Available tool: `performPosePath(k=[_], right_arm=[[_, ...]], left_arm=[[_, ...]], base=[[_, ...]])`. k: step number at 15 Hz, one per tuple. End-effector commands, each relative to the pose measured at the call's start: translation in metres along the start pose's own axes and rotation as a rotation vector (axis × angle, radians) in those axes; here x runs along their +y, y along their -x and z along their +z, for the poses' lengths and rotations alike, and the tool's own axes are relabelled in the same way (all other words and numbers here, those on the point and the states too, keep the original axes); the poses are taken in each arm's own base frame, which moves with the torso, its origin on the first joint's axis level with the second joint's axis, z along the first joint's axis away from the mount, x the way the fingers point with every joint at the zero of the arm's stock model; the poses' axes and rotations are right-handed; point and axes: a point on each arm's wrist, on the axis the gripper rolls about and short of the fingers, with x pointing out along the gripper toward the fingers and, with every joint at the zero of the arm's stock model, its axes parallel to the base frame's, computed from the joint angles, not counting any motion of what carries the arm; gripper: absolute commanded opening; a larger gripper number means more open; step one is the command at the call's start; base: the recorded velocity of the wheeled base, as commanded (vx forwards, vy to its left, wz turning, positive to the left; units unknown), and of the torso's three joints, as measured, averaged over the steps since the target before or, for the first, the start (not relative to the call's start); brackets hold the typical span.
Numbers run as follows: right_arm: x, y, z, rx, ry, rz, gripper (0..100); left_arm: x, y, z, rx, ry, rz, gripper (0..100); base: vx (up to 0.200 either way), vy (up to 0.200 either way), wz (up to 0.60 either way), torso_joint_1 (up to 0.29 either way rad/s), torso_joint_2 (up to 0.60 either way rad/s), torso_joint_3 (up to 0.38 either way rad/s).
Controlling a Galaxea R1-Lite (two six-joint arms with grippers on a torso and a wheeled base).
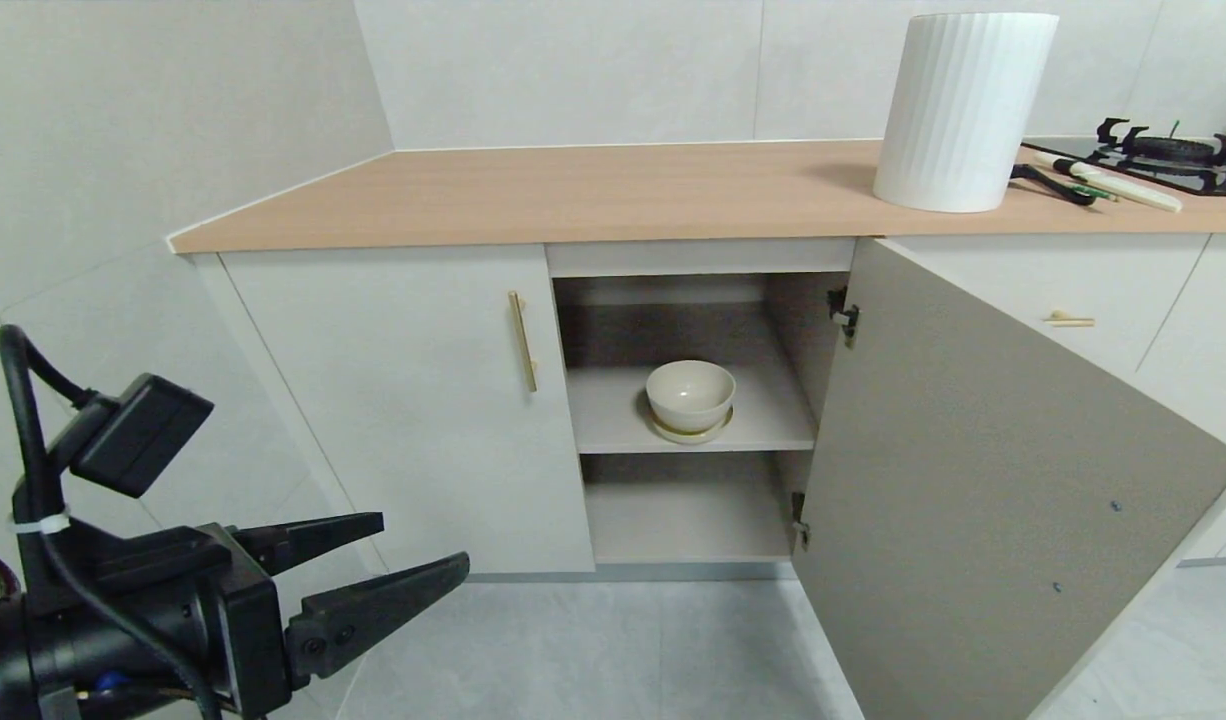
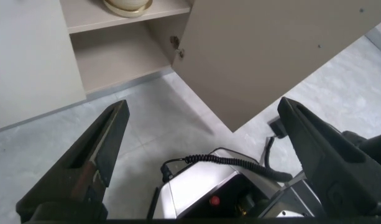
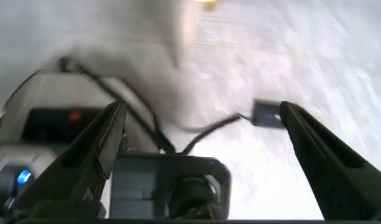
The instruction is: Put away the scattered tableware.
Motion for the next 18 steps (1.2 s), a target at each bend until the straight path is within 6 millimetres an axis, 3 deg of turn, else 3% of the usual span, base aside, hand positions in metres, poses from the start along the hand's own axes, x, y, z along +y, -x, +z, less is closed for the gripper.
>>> performPosePath(k=[1,8,15,18], right_arm=[[-0.007,-0.016,0.012,0.047,-0.072,-0.113,100],[-0.032,-0.089,0.049,-0.103,-0.283,-0.285,100],[-0.03,-0.094,0.053,-0.129,-0.288,-0.26,100],[-0.019,-0.104,0.053,-0.178,-0.272,-0.212,100]], left_arm=[[0.0,0.0,0.0,0.002,0.001,0.001,100],[0.0,0.0,0.0,0.002,0.001,0.001,100],[0.0,0.0,0.0,0.002,0.001,0.001,100],[0.0,0.0,0.0,0.002,0.001,0.001,100]], base=[[0.0,0.0,0.0,0.0,0.0,0.0],[0.0,0.0,0.0,0.0,0.0,0.0],[0.0,0.0,0.0,0.0,0.0,0.0],[0.0,0.0,0.0,0.0,0.0,0.0]])
